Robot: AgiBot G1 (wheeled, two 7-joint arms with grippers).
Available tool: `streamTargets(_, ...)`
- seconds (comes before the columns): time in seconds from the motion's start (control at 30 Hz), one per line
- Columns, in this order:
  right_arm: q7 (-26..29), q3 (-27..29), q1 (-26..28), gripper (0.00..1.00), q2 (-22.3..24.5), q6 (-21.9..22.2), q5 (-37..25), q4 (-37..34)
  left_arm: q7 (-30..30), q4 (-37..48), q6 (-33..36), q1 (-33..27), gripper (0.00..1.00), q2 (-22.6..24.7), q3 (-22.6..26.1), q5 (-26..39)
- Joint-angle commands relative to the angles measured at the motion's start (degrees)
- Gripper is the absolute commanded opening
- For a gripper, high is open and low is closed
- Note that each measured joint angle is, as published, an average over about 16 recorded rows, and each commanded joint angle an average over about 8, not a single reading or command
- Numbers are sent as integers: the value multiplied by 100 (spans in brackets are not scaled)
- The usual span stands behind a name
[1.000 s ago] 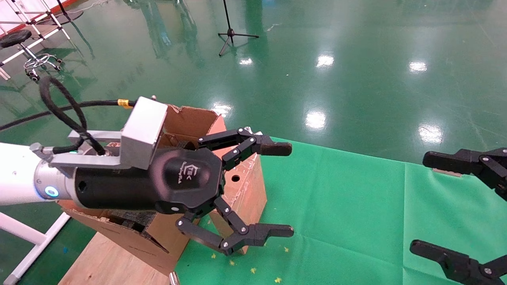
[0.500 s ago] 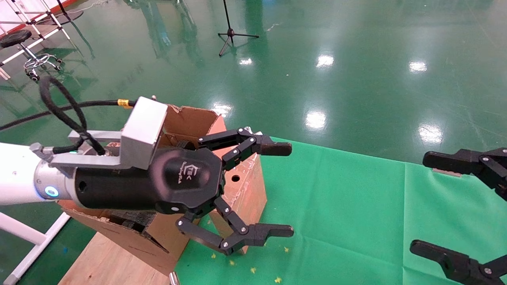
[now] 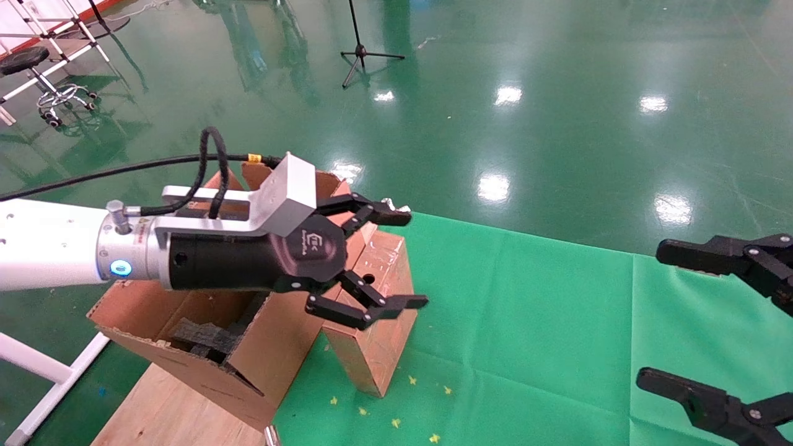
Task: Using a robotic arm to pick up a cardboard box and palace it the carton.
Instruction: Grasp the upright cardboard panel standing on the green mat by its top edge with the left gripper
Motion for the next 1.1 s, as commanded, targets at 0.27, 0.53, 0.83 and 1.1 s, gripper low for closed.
streamTargets(0.27,0,0,0,0,0,1,0,-1,-110,-163,-322,-292,100,-72,183,730)
streamTargets(0.53,0,0,0,0,0,1,0,-1,-1100,-358,-596,-1288,100,193,708,2505)
streamTargets(0.83,-1,0,0,0,0,1,1,-1,-3225,-305,-297,-2101,100,696,1210,3662)
streamTargets(1.1,-1,-1,0,0,0,1,1,-1,-5158,-331,490,-2787,100,1154,1720,4675)
